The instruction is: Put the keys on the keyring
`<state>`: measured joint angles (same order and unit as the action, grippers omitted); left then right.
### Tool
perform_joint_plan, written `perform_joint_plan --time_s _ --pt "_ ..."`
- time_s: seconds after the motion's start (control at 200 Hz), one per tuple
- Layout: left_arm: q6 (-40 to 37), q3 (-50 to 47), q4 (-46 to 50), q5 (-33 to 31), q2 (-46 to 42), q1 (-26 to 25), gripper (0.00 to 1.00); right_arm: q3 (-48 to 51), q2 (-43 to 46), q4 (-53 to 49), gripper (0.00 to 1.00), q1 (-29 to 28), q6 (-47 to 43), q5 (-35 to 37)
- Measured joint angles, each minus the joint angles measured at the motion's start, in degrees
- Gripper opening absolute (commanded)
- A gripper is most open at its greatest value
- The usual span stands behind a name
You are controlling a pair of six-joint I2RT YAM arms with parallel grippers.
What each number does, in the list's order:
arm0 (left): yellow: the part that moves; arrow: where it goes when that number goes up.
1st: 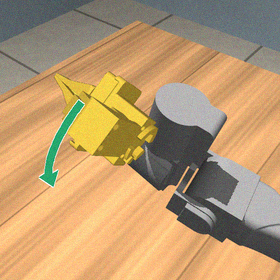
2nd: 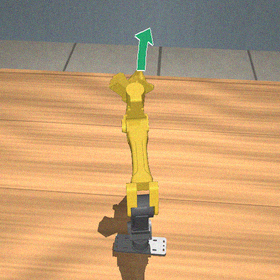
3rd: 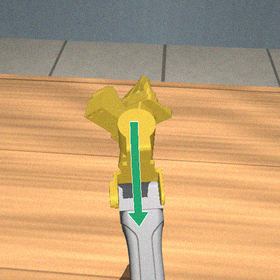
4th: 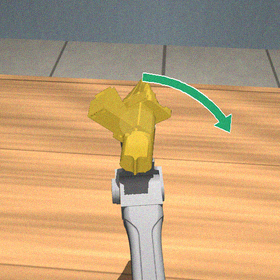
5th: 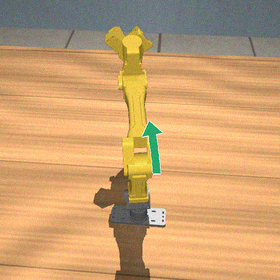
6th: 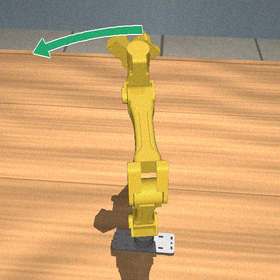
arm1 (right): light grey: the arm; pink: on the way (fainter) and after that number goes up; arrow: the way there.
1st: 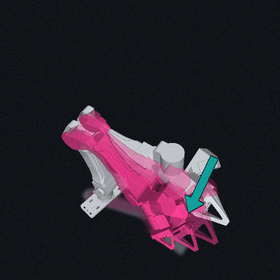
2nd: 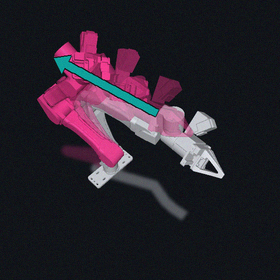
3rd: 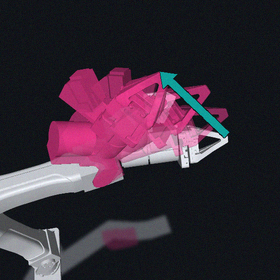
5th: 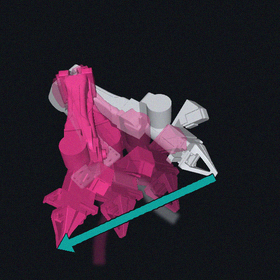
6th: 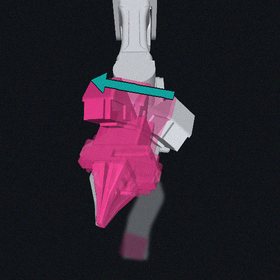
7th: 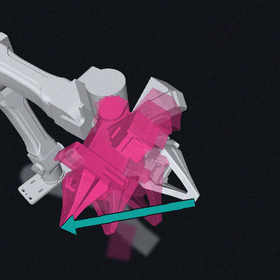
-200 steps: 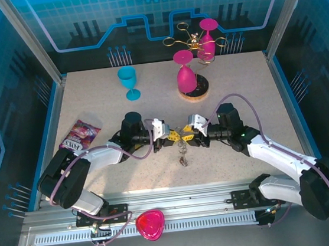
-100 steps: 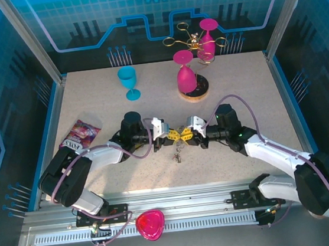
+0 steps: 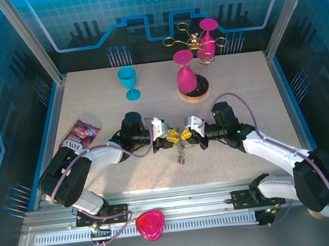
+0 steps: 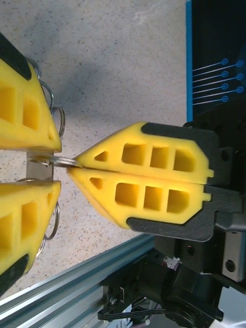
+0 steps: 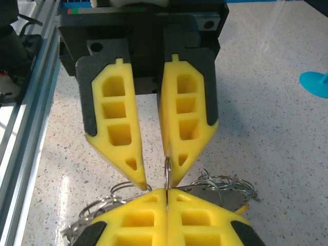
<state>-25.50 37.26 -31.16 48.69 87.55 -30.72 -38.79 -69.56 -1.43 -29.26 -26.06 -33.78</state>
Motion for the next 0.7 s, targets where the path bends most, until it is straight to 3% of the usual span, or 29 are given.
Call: perform_joint_plan --time_s 0.065,0.15,0.375,0.43,0.515,0.7 --pt "-1.38 1.11 3.28 -0.52 -0.46 0.0 0.13 -1.97 -1.01 -2.82 0.0 -0.87 -1.03 1.25" --pt "-2.89 2.32 6.8 -1.01 -0.92 0.02 0.0 -4.33 -2.12 -5.95 0.0 -1.88 -1.95 2.97" --pt "-5.68 2.84 10.58 -1.84 -1.49 0.0 0.0 -6.71 -3.45 -10.38 0.0 -2.95 -2.93 4.04" --pt "-6.4 2.84 11.21 -2.27 -1.88 -0.09 0.0 -6.71 -3.41 -10.32 0.18 -2.95 -2.62 4.28" --pt "-7.21 2.78 11.37 -2.75 -2.38 -0.31 0.0 -5.73 -2.49 -8.66 0.34 -2.64 -1.97 4.63" --pt "-7.45 0.02 7.54 -2.82 -4.04 -0.55 0.0 0.9 3.32 -2.8 0.34 -0.87 0.26 4.66"
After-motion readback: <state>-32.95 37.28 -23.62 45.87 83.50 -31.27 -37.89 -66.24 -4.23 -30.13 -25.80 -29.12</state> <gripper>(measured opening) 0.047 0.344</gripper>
